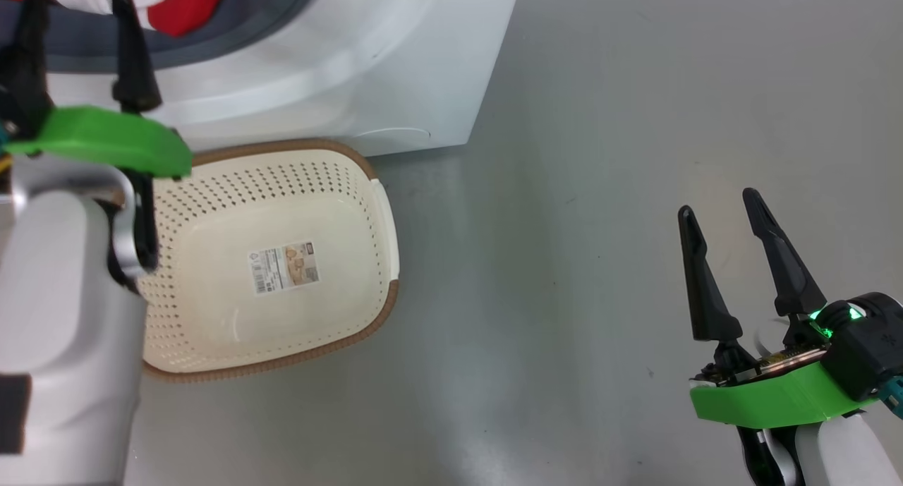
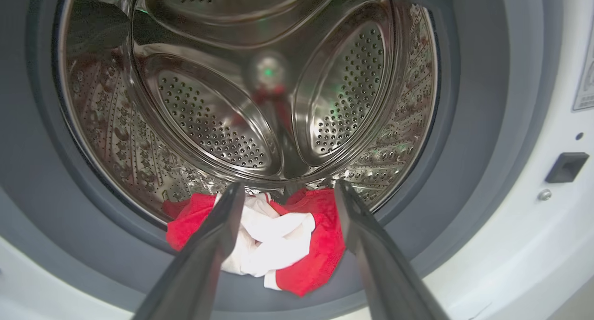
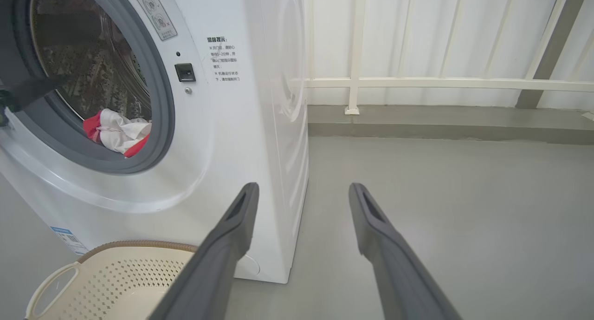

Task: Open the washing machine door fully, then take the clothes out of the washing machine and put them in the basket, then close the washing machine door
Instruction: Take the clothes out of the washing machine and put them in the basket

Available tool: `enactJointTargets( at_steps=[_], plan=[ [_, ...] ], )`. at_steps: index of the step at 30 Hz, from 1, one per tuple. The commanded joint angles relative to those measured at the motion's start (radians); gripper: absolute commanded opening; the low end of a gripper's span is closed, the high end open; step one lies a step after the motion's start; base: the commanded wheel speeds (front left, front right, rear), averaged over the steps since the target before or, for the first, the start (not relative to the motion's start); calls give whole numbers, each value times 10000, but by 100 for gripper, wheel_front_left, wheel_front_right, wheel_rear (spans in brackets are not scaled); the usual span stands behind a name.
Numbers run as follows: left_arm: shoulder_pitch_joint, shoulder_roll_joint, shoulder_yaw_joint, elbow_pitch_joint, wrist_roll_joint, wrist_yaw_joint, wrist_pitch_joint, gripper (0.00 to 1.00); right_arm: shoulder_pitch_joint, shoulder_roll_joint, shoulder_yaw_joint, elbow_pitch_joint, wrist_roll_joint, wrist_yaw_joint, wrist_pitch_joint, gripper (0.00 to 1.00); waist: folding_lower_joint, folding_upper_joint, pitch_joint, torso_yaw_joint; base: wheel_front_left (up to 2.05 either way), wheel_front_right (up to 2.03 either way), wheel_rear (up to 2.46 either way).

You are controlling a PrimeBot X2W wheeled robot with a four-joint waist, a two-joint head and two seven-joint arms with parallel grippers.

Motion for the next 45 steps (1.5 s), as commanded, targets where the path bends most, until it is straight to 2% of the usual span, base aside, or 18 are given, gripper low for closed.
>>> enactJointTargets(
  at_steps=[1, 22, 33, 45],
  plan=[
    [-358, 495, 293, -4, -10, -34, -82, 100, -171, -123, 235, -210, -43, 62, -63, 100, -1, 0, 94, -53, 0, 0, 0],
    [-3379, 934, 54, 3270, 307, 5, -311, 100, -427, -123, 535, -219, -207, 62, -63, 100, -1, 0, 926, -472, 0, 0, 0],
    [-4331, 1487, -136, 4646, 657, 296, -330, 100, -541, -123, 808, -97, -251, 62, -63, 100, -1, 0, 1211, -740, 0, 0, 0],
    [-5366, 1961, -559, 6487, 945, 559, 809, 100, -669, -123, 1130, 44, -108, 62, -63, 100, -1, 0, 1445, -1168, 0, 0, 0]
  ],
)
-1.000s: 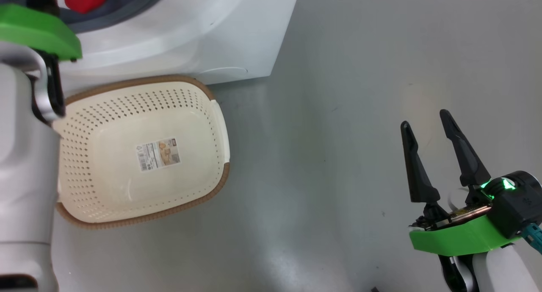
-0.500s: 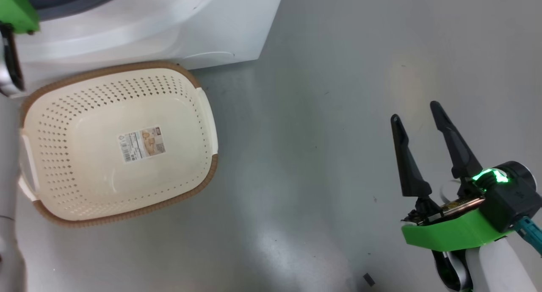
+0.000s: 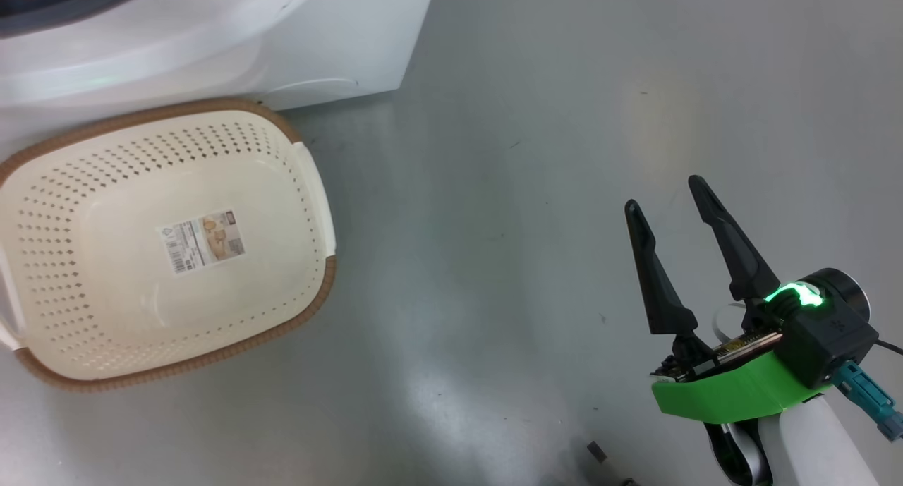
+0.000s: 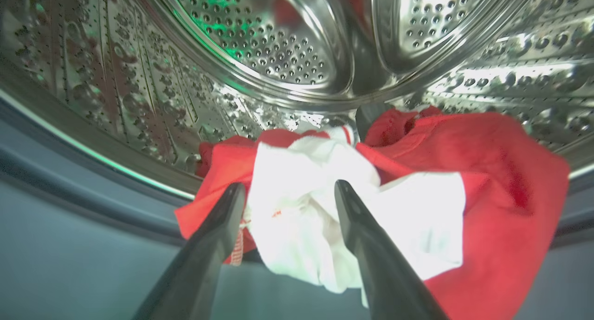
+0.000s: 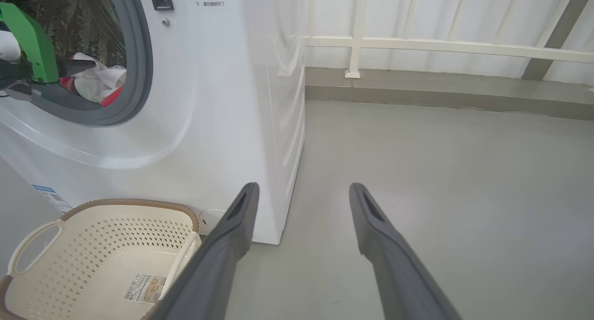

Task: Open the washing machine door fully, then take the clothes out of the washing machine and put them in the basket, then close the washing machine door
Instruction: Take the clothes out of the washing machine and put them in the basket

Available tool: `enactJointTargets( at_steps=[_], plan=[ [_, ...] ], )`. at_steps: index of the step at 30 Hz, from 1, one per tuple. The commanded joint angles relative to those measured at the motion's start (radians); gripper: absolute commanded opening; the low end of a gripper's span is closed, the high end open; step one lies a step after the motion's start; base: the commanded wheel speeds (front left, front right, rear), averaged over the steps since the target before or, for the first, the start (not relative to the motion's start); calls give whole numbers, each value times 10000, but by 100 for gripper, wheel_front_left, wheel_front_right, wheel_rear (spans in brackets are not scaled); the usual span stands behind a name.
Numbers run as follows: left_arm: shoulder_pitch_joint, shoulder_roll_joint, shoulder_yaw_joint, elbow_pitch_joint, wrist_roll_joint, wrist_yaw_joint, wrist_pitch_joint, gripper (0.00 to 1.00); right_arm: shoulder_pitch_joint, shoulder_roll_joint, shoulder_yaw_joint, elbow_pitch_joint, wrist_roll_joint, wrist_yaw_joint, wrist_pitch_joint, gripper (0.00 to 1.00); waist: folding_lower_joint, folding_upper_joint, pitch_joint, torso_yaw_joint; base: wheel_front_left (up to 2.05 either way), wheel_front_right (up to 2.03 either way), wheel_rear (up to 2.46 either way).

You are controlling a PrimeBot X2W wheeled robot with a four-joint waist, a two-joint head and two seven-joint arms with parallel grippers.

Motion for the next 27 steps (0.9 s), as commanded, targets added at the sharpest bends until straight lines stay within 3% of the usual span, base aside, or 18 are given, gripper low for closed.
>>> enactJointTargets(
  at_steps=[1, 11, 27],
  plan=[
    [-227, 631, -10, 10, 151, 181, 198, 100, -60, -116, 227, -179, 105, 62, -63, 100, 0, 0, 28, -105, 0, 0, 0],
    [-140, 829, -241, 522, 136, 263, 1207, 100, -36, -116, 311, -180, 243, 62, -63, 100, 0, 0, 151, -278, 0, 0, 0],
    [43, 1003, -464, 651, -7, 175, 1787, 100, -106, -116, 410, -147, 428, 62, -63, 100, 0, 0, 245, -418, 0, 0, 0]
  ],
)
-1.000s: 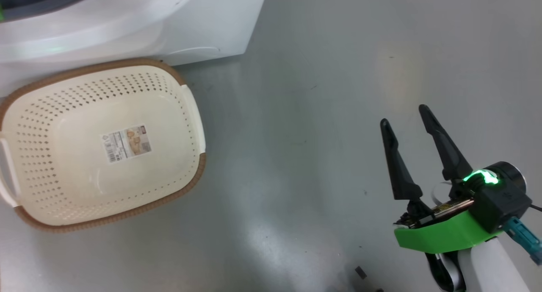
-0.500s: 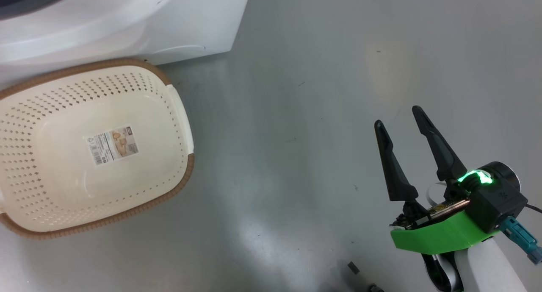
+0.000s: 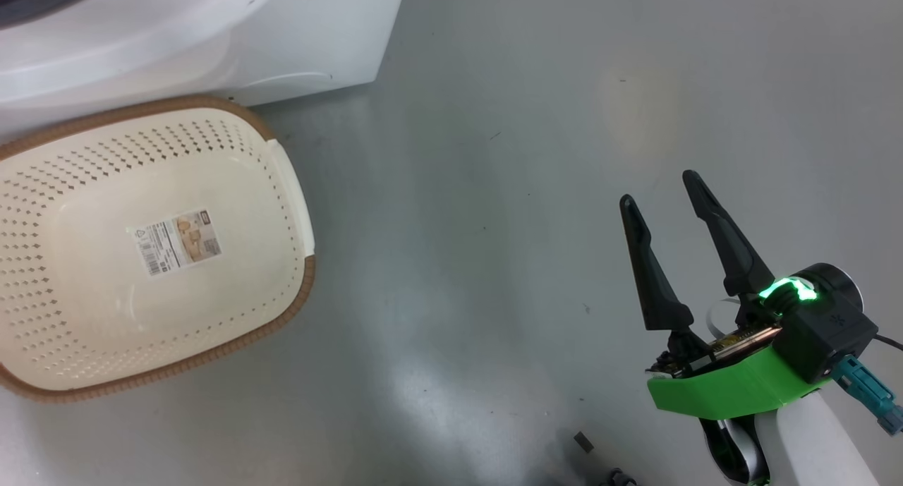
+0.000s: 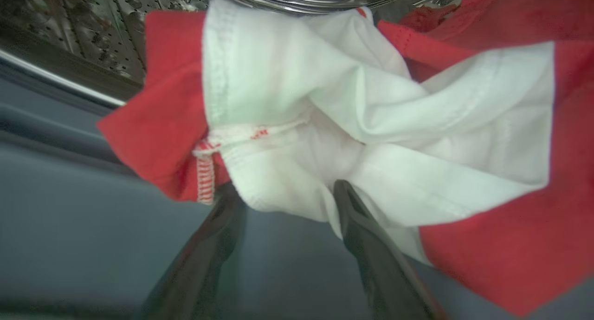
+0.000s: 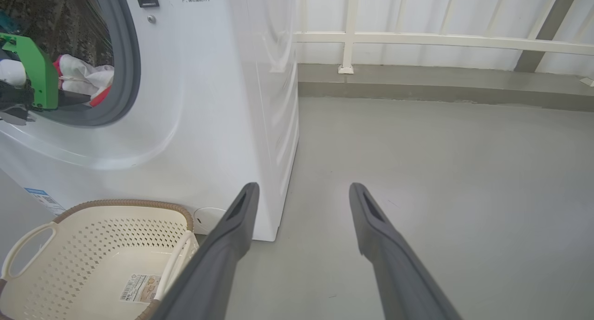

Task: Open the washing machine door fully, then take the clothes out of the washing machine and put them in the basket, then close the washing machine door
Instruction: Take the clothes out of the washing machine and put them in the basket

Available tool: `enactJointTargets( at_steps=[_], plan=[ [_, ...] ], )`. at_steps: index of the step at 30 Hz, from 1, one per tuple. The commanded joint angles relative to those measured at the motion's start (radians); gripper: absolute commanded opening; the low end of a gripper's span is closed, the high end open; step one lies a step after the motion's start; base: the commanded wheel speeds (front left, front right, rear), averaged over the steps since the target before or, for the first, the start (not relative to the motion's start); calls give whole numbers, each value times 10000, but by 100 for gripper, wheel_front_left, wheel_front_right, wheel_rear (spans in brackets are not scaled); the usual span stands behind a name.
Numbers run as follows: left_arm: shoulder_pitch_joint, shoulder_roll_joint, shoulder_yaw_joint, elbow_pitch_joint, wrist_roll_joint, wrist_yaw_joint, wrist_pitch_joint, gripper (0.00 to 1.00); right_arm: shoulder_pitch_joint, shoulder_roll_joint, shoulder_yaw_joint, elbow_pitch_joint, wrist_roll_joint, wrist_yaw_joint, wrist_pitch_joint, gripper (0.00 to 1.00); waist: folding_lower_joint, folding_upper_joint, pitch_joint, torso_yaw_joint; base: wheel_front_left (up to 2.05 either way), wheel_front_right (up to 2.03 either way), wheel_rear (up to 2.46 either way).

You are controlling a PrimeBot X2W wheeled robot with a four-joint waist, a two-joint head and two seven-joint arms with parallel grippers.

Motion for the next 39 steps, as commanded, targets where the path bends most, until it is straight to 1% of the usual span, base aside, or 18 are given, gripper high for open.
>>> enactJointTargets(
  at_steps=[1, 2, 3, 4, 7, 11, 15, 24, 30, 35, 39],
  plan=[
    [142, 542, 38, -169, -59, -76, -21, 62, 56, -118, 240, -202, 131, 62, -63, 100, 0, 0, -7, -6, 0, 0, 0],
    [144, 547, 29, -167, -74, -85, -35, 42, 59, -118, 241, -208, 129, 62, -63, 100, 0, 0, -6, -11, 0, 0, 0],
    [143, 548, 26, -165, -98, -105, -59, 10, 61, -118, 238, -218, 128, 62, -63, 100, 0, 0, -2, -13, 0, 0, 0],
    [141, 551, 15, -163, -110, -113, -81, 0, 64, -118, 231, -228, 126, 62, -63, 100, 0, 0, 3, -11, 0, 0, 0],
    [103, 546, -14, -163, -155, -160, -181, 0, 62, -118, 214, -249, 114, 62, -63, 100, 0, 0, 47, 3, 0, 0, 0],
    [54, 498, -24, -213, -238, -202, -564, 0, 27, -118, 219, -230, 128, 62, -63, 100, 0, 0, 73, 42, 0, 0, 0],
    [27, 520, 7, -299, -362, -339, -1056, 0, -23, -118, 224, -216, 146, 62, -63, 100, 0, 0, 106, 96, 0, 0, 0],
    [248, 377, 17, -639, -589, -591, -2372, 0, -122, -118, 169, -210, 146, 62, -63, 100, 0, 0, 110, 382, 0, 0, 0],
    [566, 370, 29, -1011, -686, -710, -2741, 0, -147, -118, 175, -197, 155, 62, -63, 100, 0, 0, 77, 525, 0, 0, 0],
    [991, 416, 47, -1658, -724, -744, -2850, 0, -186, -118, 196, -186, 174, 62, -63, 100, 0, 0, 5, 635, 0, 0, 0],
    [1511, 406, 85, -2705, -668, -593, -2861, 0, -193, -118, 177, -172, 180, 62, -63, 100, 0, 0, -85, 727, 0, 0, 0]
  ],
)
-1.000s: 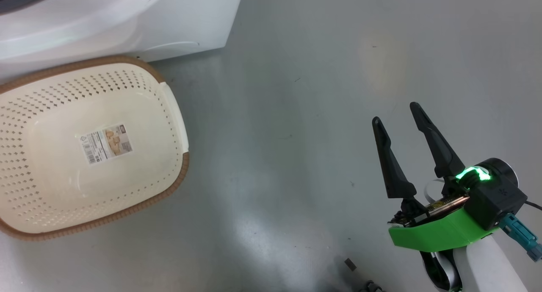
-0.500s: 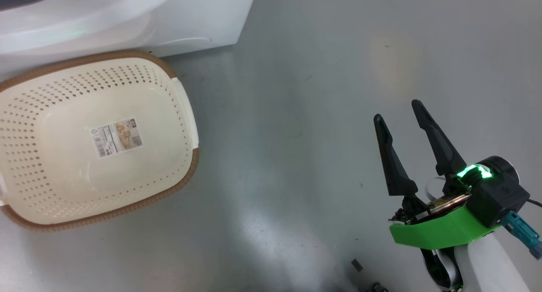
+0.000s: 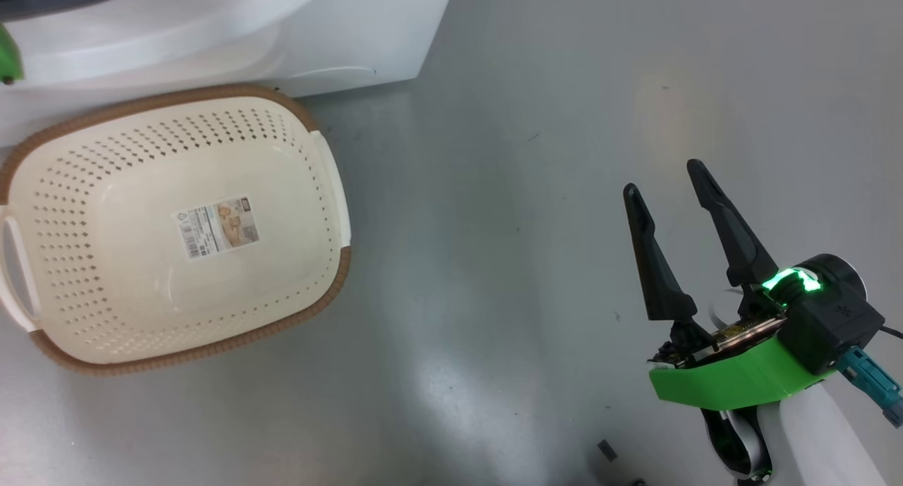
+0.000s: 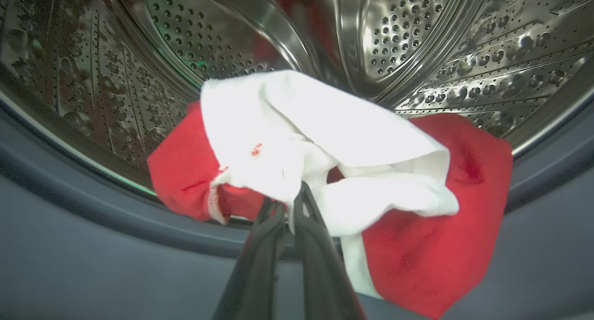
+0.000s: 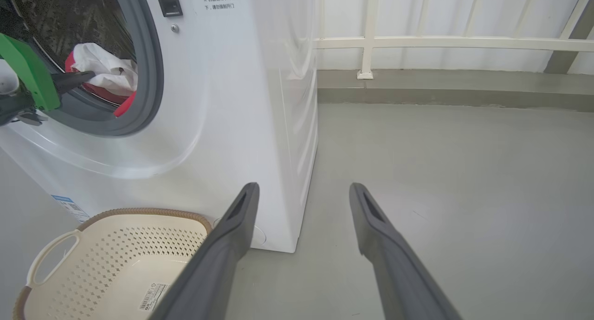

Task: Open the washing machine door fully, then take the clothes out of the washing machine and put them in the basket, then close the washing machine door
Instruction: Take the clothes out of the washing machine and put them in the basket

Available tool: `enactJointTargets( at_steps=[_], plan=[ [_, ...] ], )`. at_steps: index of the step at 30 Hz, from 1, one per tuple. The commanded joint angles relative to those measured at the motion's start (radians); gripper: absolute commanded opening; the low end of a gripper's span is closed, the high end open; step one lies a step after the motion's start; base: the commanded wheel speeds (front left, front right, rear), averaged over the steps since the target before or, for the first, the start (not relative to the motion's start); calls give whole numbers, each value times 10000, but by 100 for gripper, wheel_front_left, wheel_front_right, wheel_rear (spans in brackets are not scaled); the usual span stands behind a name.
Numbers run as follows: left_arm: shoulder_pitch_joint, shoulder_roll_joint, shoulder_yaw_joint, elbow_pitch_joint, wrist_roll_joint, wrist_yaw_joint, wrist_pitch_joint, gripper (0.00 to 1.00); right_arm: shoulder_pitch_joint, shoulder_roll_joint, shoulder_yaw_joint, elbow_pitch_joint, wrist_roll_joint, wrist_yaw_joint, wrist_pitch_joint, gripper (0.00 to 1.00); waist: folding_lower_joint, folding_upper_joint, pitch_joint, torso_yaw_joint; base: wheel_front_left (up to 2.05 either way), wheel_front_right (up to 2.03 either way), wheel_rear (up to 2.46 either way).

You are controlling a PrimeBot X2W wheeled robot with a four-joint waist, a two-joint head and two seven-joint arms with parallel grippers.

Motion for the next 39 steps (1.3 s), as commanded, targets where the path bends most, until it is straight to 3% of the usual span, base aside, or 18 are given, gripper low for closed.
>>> enactJointTargets(
  at_steps=[1, 39],
  plan=[
    [372, 452, 151, -571, 56, 121, -118, 0, 17, -104, 211, -197, 98, 62, -63, 100, 0, 0, -64, 56, 0, 0, 0],
    [6402, 536, 597, -8045, -295, 1430, 352, 0, 90, -104, -193, -225, 96, 62, -63, 100, 0, 0, -1386, 728, 0, 0, 0]
  ],
)
